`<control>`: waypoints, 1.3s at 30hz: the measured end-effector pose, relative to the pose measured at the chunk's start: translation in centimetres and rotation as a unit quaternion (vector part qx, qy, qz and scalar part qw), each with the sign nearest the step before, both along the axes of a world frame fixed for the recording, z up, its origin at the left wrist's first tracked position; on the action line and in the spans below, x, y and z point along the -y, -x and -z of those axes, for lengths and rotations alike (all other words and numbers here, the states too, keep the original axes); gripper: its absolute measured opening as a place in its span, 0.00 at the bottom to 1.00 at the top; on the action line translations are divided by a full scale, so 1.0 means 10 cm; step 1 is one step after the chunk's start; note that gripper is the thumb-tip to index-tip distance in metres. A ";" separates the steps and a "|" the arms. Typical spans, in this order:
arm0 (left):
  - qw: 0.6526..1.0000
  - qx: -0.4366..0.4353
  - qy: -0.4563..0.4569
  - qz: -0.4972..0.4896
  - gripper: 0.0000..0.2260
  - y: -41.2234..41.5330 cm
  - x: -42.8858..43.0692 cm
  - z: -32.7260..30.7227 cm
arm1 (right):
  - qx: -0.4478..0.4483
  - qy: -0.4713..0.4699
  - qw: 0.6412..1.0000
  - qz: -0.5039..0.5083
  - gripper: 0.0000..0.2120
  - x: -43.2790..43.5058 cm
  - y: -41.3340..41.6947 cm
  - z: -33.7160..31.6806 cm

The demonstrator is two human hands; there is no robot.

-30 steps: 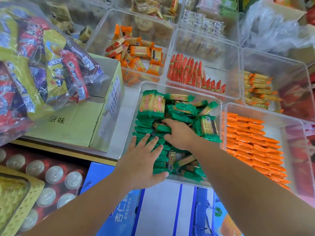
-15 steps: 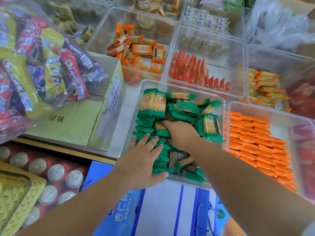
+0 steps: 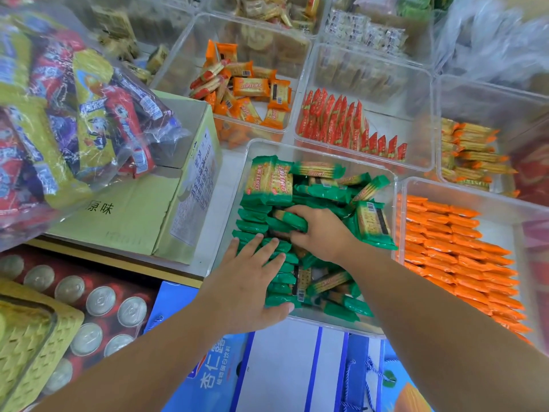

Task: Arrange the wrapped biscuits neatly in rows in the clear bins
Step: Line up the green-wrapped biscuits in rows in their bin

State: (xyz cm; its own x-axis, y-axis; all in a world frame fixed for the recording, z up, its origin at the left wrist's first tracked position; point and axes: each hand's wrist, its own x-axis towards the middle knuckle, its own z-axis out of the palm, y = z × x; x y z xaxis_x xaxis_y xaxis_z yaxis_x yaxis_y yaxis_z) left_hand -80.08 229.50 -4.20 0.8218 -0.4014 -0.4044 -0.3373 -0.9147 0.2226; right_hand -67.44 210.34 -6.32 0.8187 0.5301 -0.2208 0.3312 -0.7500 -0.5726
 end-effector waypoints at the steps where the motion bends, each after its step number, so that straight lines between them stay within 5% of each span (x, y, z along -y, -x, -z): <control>1: 1.000 -0.001 0.000 0.000 0.44 0.00 0.00 0.00 | -0.022 -0.005 1.000 0.010 0.23 0.00 0.01 -0.02; 5: 1.000 -0.003 -0.004 0.004 0.44 0.00 0.00 -0.01 | -0.107 0.016 0.993 0.040 0.18 -0.02 0.03 -0.12; 11: 1.000 0.003 0.001 0.006 0.44 0.00 0.00 -0.01 | -0.194 0.099 0.975 0.033 0.26 -0.21 -0.01 -0.15; 22: 0.999 0.021 0.029 0.002 0.37 0.02 -0.01 -0.03 | -0.091 0.136 0.984 0.075 0.24 -0.20 0.10 -0.08; 26: 0.993 0.058 0.075 0.070 0.28 0.06 -0.07 -0.04 | -0.055 0.076 0.986 0.136 0.22 -0.15 0.30 -0.19; 29: 0.990 0.022 0.075 0.117 0.34 0.03 -0.09 -0.05 | -0.038 -0.016 0.975 0.217 0.15 -0.08 0.56 -0.30; 33: 0.992 0.021 0.063 0.110 0.43 0.01 -0.06 -0.06 | -0.175 -0.021 0.952 0.249 0.21 0.00 0.85 -0.30; 39: 0.991 0.048 0.076 0.099 0.39 0.03 -0.05 -0.06 | -0.382 -0.023 0.883 0.271 0.37 -0.08 0.99 -0.29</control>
State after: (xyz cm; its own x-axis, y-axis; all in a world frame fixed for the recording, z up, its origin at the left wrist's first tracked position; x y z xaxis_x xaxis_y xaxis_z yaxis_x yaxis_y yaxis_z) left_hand -80.33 230.05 -3.65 0.7526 -0.6089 -0.2506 -0.5330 -0.7868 0.3111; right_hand -77.37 211.11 -3.47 0.5761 0.1281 -0.8073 -0.5663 -0.6497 -0.5072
